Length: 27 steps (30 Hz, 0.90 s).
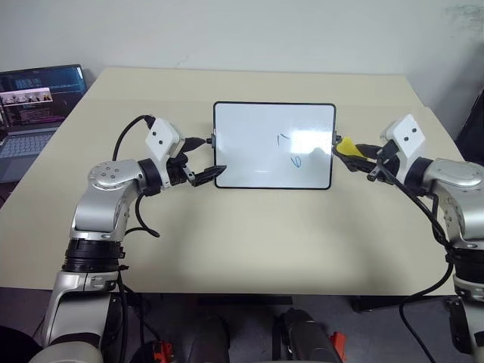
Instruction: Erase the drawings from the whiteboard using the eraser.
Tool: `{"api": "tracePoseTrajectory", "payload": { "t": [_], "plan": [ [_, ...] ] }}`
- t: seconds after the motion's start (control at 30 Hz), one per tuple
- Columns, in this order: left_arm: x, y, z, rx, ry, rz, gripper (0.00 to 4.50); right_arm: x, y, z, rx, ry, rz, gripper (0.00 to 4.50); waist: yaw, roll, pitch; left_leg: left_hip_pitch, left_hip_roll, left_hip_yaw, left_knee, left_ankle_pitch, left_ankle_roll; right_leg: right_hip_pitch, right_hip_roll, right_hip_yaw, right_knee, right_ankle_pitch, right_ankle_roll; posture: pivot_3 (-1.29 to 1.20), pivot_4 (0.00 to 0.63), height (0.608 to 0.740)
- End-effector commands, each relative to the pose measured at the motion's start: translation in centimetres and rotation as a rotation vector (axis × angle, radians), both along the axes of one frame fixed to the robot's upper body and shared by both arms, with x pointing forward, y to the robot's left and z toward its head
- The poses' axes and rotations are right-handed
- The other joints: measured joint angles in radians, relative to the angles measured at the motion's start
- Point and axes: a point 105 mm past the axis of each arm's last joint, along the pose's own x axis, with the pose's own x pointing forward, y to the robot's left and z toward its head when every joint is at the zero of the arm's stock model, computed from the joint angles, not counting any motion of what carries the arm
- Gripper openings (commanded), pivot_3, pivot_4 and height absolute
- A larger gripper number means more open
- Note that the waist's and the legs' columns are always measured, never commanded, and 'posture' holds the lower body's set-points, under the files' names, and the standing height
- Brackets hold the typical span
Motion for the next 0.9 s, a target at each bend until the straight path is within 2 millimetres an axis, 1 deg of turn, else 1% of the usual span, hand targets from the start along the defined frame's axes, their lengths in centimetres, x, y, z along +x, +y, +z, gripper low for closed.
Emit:
{"api": "tracePoseTrajectory", "payload": {
  "t": [0.03, 0.17, 0.27, 0.33, 0.4, 0.47, 0.53, 0.6, 0.67, 0.7, 0.8, 0.9],
  "plan": [
    [-0.2, -0.5, 1.1, -0.007, -0.034, -0.025, 4.50, -0.4, 0.3, 0.9, -0.025, -0.046, 0.018, 0.98, 0.000, 0.000, 0.000, 0.000, 0.000, 0.000, 0.000, 0.000, 0.000, 0.000, 0.000, 0.000, 0.000, 0.000, 0.000, 0.00, 0.150, 0.740],
    [-0.1, -0.8, 1.0, -0.010, -0.031, -0.034, 4.50, 0.0, 1.6, 1.6, 0.000, -0.070, 0.037, 0.98, -0.001, 0.000, 0.000, 0.000, 0.000, 0.000, 0.000, 0.000, 0.000, 0.000, 0.000, 0.000, 0.000, 0.000, 0.000, 0.00, 0.150, 0.740],
    [-0.1, -1.0, 1.1, -0.012, -0.035, -0.039, 4.50, 1.0, 3.1, 2.3, 0.030, -0.081, 0.022, 0.98, -0.004, 0.000, 0.000, 0.000, 0.000, 0.000, 0.001, 0.000, 0.000, 0.000, 0.000, 0.000, 0.001, 0.000, 0.000, 0.00, 0.150, 0.740],
    [0.0, -1.0, 1.1, -0.015, -0.037, -0.038, 4.50, 2.3, 4.9, 3.0, 0.098, -0.048, -0.014, 0.98, -0.008, 0.000, 0.000, 0.000, 0.000, 0.000, 0.001, 0.000, 0.000, 0.000, 0.000, 0.000, 0.001, 0.000, 0.000, 0.00, 0.150, 0.740],
    [0.1, -1.3, 0.9, -0.017, -0.033, -0.043, 4.50, 3.1, 8.1, 3.8, 0.151, -0.034, 0.013, 0.98, -0.009, 0.000, 0.000, 0.000, 0.001, 0.000, 0.001, 0.000, 0.000, 0.000, 0.001, 0.000, 0.002, 0.000, 0.000, 0.00, 0.150, 0.740],
    [0.2, -1.7, 0.8, -0.019, -0.033, -0.053, 4.50, 4.1, 10.6, 3.8, 0.142, -0.047, 0.007, 0.98, -0.007, 0.000, 0.000, 0.001, 0.001, -0.001, 0.001, 0.000, 0.000, 0.000, 0.001, 0.000, 0.002, 0.000, 0.000, 0.00, 0.150, 0.740],
    [0.3, -1.8, 1.0, -0.023, -0.039, -0.054, 4.50, 4.8, 11.7, 3.4, 0.116, -0.058, -0.009, 0.98, -0.003, 0.000, 0.000, 0.001, 0.001, -0.001, 0.001, 0.000, 0.000, 0.000, 0.001, 0.000, 0.002, 0.000, 0.000, 0.00, 0.150, 0.740],
    [0.3, -1.7, 1.0, -0.021, -0.043, -0.049, 4.50, 6.4, 12.2, 2.4, 0.083, -0.043, -0.080, 0.98, 0.004, 0.000, 0.000, 0.000, 0.001, -0.001, 0.002, 0.000, 0.000, 0.000, 0.000, -0.001, 0.001, 0.000, 0.000, 0.00, 0.150, 0.740],
    [0.3, -1.4, 0.9, -0.014, -0.045, -0.040, 4.50, 7.7, 12.0, 1.7, 0.049, -0.042, -0.154, 0.98, 0.009, 0.000, 0.000, -0.001, 0.000, -0.001, 0.002, 0.000, 0.000, 0.000, -0.001, -0.001, 0.001, 0.000, 0.000, 0.00, 0.150, 0.740],
    [0.3, -1.3, 0.9, -0.011, -0.045, -0.037, 4.50, 8.0, 11.8, 1.6, 0.042, -0.045, -0.173, 0.98, 0.011, 0.000, 0.000, -0.001, -0.001, -0.001, 0.001, 0.000, 0.000, 0.000, -0.001, -0.002, 0.001, 0.000, 0.000, 0.00, 0.150, 0.740],
    [0.2, -0.7, 0.8, -0.008, -0.043, -0.017, 4.50, 9.5, 10.3, 1.3, 0.024, -0.050, -0.273, 0.98, 0.013, 0.000, 0.000, -0.001, -0.001, -0.001, 0.001, 0.000, 0.000, 0.000, -0.001, -0.002, 0.001, 0.000, -0.001, 0.00, 0.150, 0.740],
    [0.0, -0.5, 0.8, -0.010, -0.042, -0.010, 4.50, 10.2, 9.4, 1.4, 0.023, -0.061, -0.315, 0.97, 0.008, 0.000, 0.000, -0.001, 0.000, -0.001, 0.001, 0.000, 0.000, 0.000, -0.001, -0.002, 0.002, 0.000, -0.001, 0.00, 0.150, 0.740]
  ]
}}
